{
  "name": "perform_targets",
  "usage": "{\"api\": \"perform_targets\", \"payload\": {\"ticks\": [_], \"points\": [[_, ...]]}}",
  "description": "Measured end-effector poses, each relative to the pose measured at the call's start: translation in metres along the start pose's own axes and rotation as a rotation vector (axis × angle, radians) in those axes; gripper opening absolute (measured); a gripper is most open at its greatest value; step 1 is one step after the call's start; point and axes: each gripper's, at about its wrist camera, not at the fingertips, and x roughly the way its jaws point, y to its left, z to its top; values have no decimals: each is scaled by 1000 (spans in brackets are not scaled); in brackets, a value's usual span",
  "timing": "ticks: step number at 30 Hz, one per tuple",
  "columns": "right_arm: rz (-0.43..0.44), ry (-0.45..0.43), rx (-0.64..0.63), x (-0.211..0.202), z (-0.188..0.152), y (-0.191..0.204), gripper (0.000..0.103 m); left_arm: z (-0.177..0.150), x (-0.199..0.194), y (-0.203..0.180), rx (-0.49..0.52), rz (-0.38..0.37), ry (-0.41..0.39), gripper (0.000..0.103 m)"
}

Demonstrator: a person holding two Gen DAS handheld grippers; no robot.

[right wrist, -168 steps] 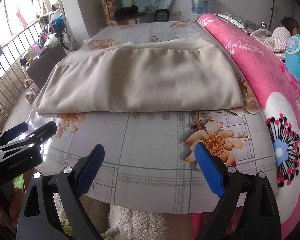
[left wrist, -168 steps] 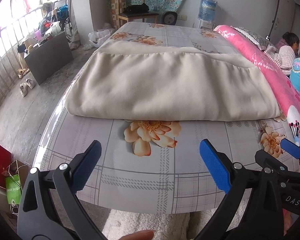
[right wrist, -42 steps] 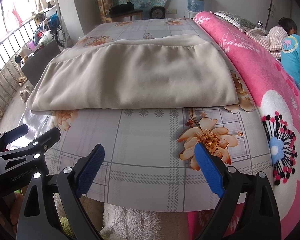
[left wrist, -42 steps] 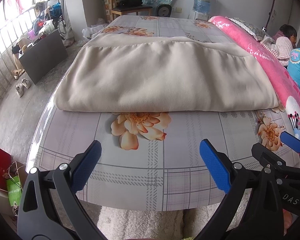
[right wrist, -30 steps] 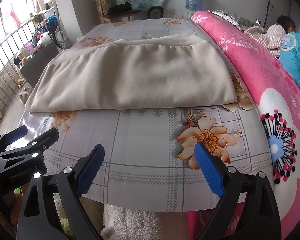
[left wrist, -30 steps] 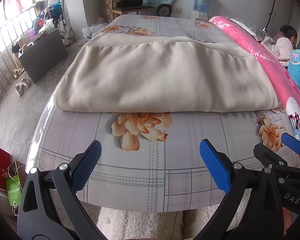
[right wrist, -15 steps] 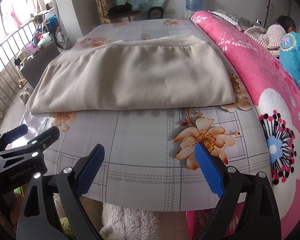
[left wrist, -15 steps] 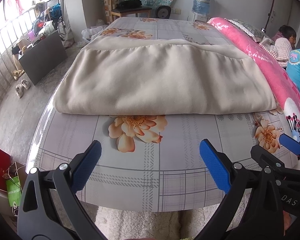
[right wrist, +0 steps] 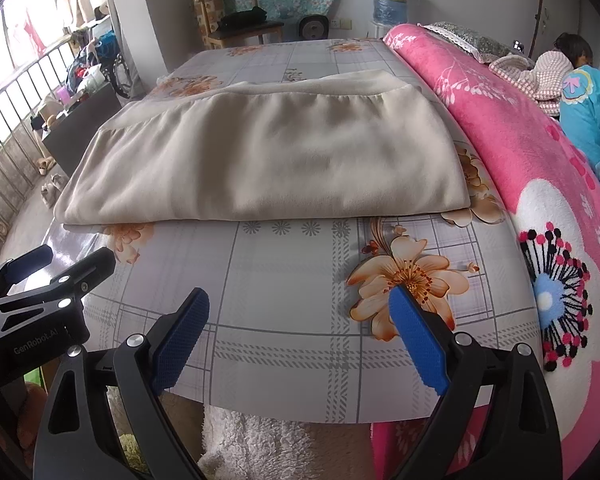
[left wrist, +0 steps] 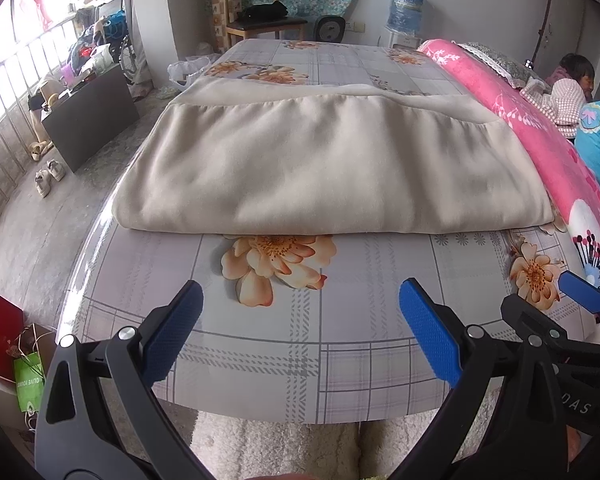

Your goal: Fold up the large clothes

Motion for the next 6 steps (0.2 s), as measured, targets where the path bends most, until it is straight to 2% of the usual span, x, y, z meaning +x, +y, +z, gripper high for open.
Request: {"api": "perform_targets", "payload": {"ticks": [6], "points": [[1, -8, 5, -2, 1, -2, 89, 1, 0, -1, 0, -2, 3, 95]]}}
